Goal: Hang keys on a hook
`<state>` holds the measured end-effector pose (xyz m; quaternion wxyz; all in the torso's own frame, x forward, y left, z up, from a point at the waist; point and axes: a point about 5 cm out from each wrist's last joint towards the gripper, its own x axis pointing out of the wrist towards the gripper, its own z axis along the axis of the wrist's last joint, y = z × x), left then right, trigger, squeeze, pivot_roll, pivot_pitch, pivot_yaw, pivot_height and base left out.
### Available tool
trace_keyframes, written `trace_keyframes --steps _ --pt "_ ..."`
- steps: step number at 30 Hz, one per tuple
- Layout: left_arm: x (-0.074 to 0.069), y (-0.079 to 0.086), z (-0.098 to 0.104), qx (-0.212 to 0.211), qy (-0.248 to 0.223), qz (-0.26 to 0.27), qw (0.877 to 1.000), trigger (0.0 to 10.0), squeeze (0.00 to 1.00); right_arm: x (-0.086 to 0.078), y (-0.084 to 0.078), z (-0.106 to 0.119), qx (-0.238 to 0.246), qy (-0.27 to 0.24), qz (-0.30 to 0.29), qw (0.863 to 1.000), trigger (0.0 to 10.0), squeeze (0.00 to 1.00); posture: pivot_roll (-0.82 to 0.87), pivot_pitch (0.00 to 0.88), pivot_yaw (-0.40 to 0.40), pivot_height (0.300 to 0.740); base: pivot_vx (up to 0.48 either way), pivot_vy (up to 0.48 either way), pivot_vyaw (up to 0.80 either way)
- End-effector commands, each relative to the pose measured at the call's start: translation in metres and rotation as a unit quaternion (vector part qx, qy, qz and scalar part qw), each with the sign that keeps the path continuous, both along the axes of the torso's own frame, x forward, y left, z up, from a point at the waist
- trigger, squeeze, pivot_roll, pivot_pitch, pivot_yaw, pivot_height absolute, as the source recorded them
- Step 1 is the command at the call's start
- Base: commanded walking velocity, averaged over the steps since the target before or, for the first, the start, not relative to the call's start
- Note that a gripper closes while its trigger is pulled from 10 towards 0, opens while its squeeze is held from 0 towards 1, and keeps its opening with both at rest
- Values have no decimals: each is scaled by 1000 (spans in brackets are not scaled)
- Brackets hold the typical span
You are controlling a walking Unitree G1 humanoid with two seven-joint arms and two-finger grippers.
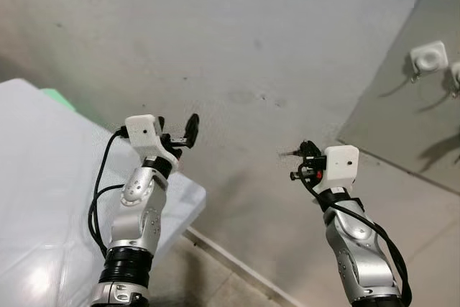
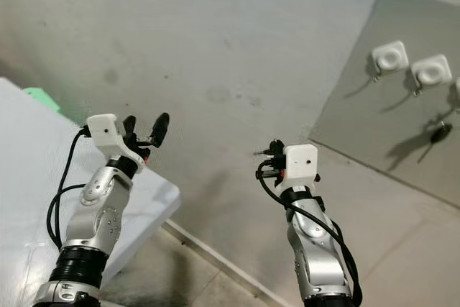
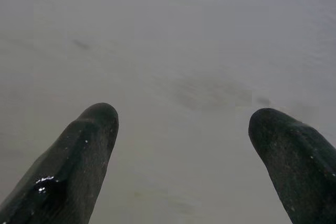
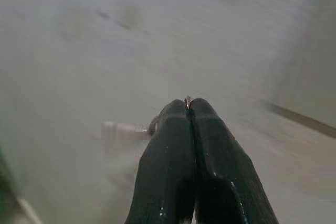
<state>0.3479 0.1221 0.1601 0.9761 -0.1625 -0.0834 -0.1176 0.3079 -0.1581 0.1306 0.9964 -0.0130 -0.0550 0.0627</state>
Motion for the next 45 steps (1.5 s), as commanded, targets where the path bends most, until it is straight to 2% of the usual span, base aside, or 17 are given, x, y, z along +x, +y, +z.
trace_keyframes --steps 1,21,28,38,43,45 --pt "0 -1 1 11 0 -2 1000 10000 0 2 -1 5 3 -8 -2 1000 10000 0 -21 0 -60 740 0 0 -631" --pt "1 2 2 10 3 1 1000 10000 0 4 0 6 7 -9 -5 1000 10000 0 -14 0 -56 740 0 0 -630" --pt "-1 -10 4 25 -3 -27 999 10000 0 4 -1 7 7 -11 -6 1000 10000 0 -17 0 -56 740 0 0 -629" --pt "-2 -13 1 43 0 -27 999 10000 0 4 -1 7 4 -9 -7 1000 10000 0 -18 0 -58 740 0 0 -605" --pt "-4 -19 3 62 -8 -42 997 10000 0 4 -1 7 3 -8 -8 1000 10000 0 -17 0 -56 740 0 0 -594" --pt "-6 -28 4 84 -16 -65 994 10000 0 4 0 7 5 -11 -3 1000 10000 0 -15 0 -56 740 0 0 -550"
